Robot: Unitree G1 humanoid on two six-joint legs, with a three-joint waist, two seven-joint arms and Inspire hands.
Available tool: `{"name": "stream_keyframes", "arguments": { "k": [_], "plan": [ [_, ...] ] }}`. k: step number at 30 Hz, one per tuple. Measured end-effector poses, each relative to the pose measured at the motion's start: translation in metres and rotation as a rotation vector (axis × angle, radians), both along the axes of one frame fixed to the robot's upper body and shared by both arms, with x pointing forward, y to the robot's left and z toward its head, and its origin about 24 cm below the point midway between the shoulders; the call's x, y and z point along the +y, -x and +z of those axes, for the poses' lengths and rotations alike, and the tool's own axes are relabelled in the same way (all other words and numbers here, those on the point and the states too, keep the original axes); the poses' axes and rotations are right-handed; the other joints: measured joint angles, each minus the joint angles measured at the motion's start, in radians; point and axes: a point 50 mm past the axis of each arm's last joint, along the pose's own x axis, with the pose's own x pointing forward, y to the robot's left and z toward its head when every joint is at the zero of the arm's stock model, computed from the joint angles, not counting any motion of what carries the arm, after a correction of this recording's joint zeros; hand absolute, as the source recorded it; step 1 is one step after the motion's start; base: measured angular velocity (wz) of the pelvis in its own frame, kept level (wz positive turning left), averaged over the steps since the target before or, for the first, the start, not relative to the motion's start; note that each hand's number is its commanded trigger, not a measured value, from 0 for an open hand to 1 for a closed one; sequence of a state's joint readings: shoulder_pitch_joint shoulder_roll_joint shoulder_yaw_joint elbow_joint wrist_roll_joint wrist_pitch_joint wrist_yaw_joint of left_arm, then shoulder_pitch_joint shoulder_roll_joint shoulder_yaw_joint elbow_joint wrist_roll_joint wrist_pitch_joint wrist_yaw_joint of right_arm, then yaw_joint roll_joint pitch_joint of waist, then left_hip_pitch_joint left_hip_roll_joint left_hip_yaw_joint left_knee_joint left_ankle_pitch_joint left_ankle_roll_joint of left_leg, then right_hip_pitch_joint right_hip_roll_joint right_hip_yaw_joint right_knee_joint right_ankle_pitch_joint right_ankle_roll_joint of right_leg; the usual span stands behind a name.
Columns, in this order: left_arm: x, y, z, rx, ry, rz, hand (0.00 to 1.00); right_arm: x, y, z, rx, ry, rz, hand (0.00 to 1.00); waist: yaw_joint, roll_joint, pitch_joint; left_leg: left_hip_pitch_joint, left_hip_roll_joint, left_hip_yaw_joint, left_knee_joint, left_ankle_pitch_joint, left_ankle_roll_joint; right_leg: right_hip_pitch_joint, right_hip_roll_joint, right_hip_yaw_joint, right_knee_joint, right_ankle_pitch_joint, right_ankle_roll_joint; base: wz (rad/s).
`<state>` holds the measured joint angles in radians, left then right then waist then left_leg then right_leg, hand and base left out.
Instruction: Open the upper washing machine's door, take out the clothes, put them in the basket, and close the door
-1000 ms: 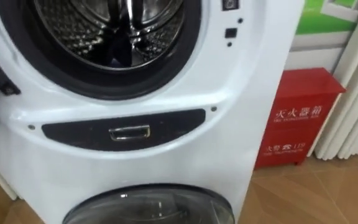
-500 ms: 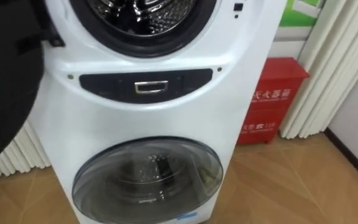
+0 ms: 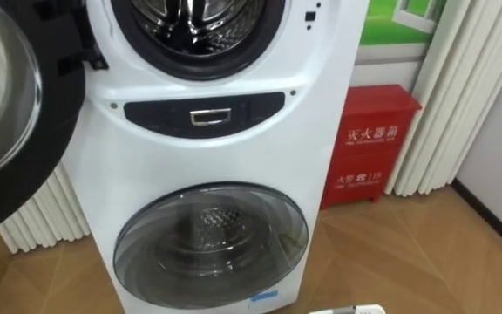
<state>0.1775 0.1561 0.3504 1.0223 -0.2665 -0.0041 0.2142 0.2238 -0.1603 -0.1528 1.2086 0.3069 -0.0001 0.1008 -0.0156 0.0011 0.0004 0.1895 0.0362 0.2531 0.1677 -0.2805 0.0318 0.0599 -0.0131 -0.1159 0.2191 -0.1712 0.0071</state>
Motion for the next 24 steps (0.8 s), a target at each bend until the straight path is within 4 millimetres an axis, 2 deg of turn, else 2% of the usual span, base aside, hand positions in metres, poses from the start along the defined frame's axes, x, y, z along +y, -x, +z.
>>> {"name": "stream_keyframes", "arguments": {
  "k": [4,7,8,9,10,11,12,14,16,18,20,24],
  "plan": [
    [0.022,-0.019,0.015,-0.138,-0.049,0.146,0.0,-0.007,-0.002,0.002,-0.015,0.002,0.001,0.0,0.02,0.014,-0.0007,-0.002,0.004,-0.002,-0.002,0.0,-0.001,-0.002,0.006,0.0,-0.002,0.001,-0.001,0.01],
    [0.043,-0.044,0.04,-0.279,-0.136,0.168,0.0,-0.014,-0.002,0.004,-0.026,0.02,-0.026,0.0,0.036,0.028,0.0004,-0.002,0.003,-0.012,-0.002,0.001,-0.002,0.004,0.003,-0.011,-0.015,0.001,-0.001,0.09],
    [0.051,-0.054,0.049,-0.326,-0.159,0.177,0.0,-0.017,-0.001,0.005,-0.029,0.027,-0.036,0.0,0.047,0.037,0.0038,-0.003,0.003,-0.019,-0.001,0.001,-0.002,0.009,0.003,-0.015,-0.019,0.001,-0.001,0.1],
    [0.062,-0.062,0.061,-0.377,-0.189,0.191,0.0,-0.019,-0.002,0.006,-0.036,0.032,-0.038,0.0,0.048,0.044,0.0027,-0.006,0.002,-0.047,-0.001,0.001,-0.002,0.012,0.002,-0.025,-0.022,0.001,-0.001,0.13],
    [0.067,-0.068,0.069,-0.409,-0.213,0.192,0.0,-0.019,-0.002,0.006,-0.039,0.034,-0.044,0.0,0.051,0.045,0.0027,-0.008,0.002,-0.053,-0.001,0.001,-0.002,0.011,0.002,-0.027,-0.024,0.001,-0.001,0.19],
    [0.079,-0.08,0.089,-0.489,-0.268,0.205,0.0,-0.02,-0.002,0.006,-0.044,0.036,-0.059,0.0,0.055,0.046,0.0024,-0.015,0.002,-0.057,-0.001,0.001,-0.002,0.009,0.002,-0.033,-0.033,0.001,-0.001,0.1],
    [0.084,-0.085,0.1,-0.536,-0.295,0.214,0.0,-0.021,-0.002,0.007,-0.048,0.04,-0.066,0.0,0.06,0.047,0.0019,-0.018,0.002,-0.058,-0.001,0.002,-0.003,0.007,0.003,-0.03,-0.033,0.001,-0.001,0.05],
    [0.1,-0.105,0.141,-0.69,-0.391,0.24,0.0,-0.027,0.0,0.01,-0.059,0.07,-0.075,0.0,0.081,0.06,0.0052,-0.02,0.002,-0.064,-0.001,0.003,-0.005,0.011,0.004,-0.027,-0.035,0.001,-0.002,0.02],
    [0.113,-0.111,0.163,-0.749,-0.448,0.257,0.0,-0.03,0.0,0.011,-0.06,0.085,-0.084,0.0,0.091,0.074,0.0012,-0.018,0.003,-0.067,-0.002,0.004,-0.006,0.012,0.003,-0.038,-0.036,0.001,-0.002,0.01],
    [0.125,-0.115,0.193,-0.808,-0.544,0.281,0.0,-0.029,0.002,0.011,-0.056,0.086,-0.092,0.0,0.101,0.085,0.0016,-0.014,0.002,-0.071,-0.003,0.004,-0.006,0.013,0.004,-0.039,-0.046,0.001,-0.002,-0.09],
    [0.13,-0.114,0.196,-0.769,-0.563,0.271,0.0,-0.029,0.004,0.011,-0.05,0.088,-0.093,0.0,0.103,0.089,0.0037,-0.015,0.002,-0.077,-0.004,0.004,-0.006,0.024,0.004,-0.042,-0.051,0.001,-0.002,0.08],
    [0.129,-0.119,0.211,-0.738,-0.626,0.223,0.0,-0.032,0.013,0.012,-0.026,0.105,-0.104,0.0,0.106,0.087,-0.0001,-0.022,0.004,-0.091,-0.002,0.004,-0.006,0.021,0.009,-0.033,-0.052,0.001,-0.002,0.09]
  ]
}}
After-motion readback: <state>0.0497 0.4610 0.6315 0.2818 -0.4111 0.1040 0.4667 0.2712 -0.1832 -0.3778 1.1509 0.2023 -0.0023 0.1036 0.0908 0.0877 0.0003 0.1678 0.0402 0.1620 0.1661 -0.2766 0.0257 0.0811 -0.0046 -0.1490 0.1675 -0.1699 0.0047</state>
